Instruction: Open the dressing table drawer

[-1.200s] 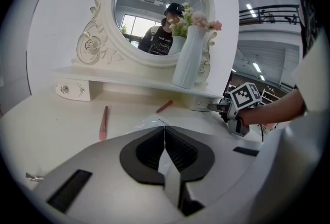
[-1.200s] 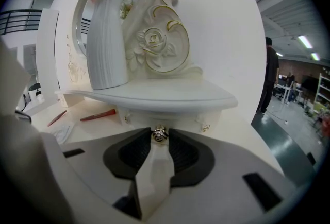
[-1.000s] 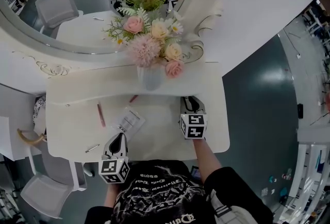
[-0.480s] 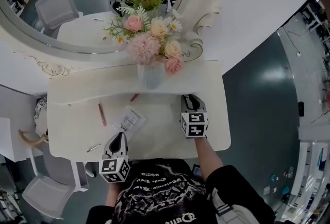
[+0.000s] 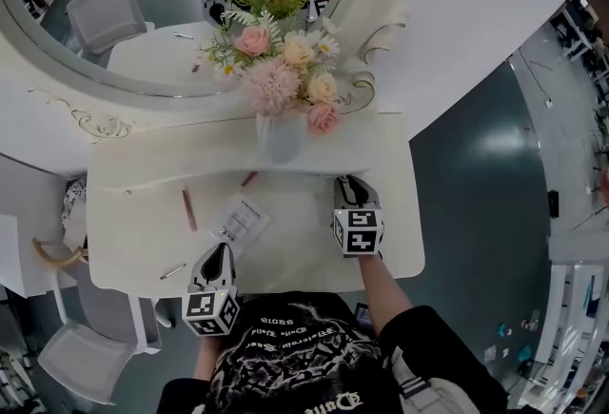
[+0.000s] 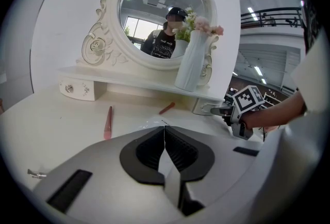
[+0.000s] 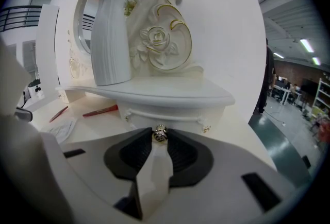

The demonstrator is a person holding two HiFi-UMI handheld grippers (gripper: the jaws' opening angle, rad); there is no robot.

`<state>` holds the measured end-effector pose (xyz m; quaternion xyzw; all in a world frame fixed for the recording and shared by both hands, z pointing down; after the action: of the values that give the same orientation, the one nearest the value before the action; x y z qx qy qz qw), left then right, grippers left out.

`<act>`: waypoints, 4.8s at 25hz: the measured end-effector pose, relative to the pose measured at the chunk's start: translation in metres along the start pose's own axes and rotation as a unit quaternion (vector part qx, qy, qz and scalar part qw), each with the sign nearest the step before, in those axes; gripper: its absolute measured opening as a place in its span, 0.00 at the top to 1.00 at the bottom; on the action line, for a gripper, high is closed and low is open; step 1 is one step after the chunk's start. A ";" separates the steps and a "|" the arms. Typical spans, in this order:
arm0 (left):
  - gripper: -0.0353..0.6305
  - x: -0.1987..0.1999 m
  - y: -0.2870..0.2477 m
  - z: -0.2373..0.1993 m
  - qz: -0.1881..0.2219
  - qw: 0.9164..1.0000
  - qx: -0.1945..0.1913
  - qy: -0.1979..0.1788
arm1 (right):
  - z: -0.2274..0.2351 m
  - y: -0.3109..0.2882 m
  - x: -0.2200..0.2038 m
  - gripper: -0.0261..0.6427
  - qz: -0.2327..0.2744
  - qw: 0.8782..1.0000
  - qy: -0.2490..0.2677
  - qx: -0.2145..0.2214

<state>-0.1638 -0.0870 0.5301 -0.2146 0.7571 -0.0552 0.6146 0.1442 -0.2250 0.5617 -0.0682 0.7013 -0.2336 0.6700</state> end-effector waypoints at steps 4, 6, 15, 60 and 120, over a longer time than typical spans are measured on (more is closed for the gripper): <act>0.92 0.000 0.001 -0.002 0.002 1.000 0.000 0.002 | -0.001 0.001 -0.001 0.81 0.000 1.000 0.003 0.001; 0.92 0.000 0.000 -0.002 0.001 1.000 -0.001 0.001 | -0.001 0.002 -0.001 0.81 -0.001 1.000 0.004 0.002; 0.92 0.000 -0.001 -0.001 0.002 1.000 -0.007 0.001 | -0.001 0.004 -0.001 0.81 -0.002 1.000 0.008 0.005; 0.92 -0.004 0.004 -0.008 0.011 1.000 -0.003 0.015 | -0.009 0.025 -0.013 0.81 -0.018 1.000 0.015 -0.002; 0.92 -0.004 -0.002 -0.012 0.018 0.999 -0.026 0.030 | -0.019 0.046 -0.021 0.81 -0.029 0.999 0.012 -0.017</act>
<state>-0.1743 -0.0892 0.5372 -0.2153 0.7799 -0.0307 0.5869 0.1375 -0.1716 0.5617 -0.0976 0.7106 -0.2420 0.6535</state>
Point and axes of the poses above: the fingertips, and each gripper's own axes: y backward along the fingers, z to its right, x out of its top, the point moved 6 cm from there along y, backward along the fingers, and after that the axes turned 10 degrees about z, right-handed, at the moved point
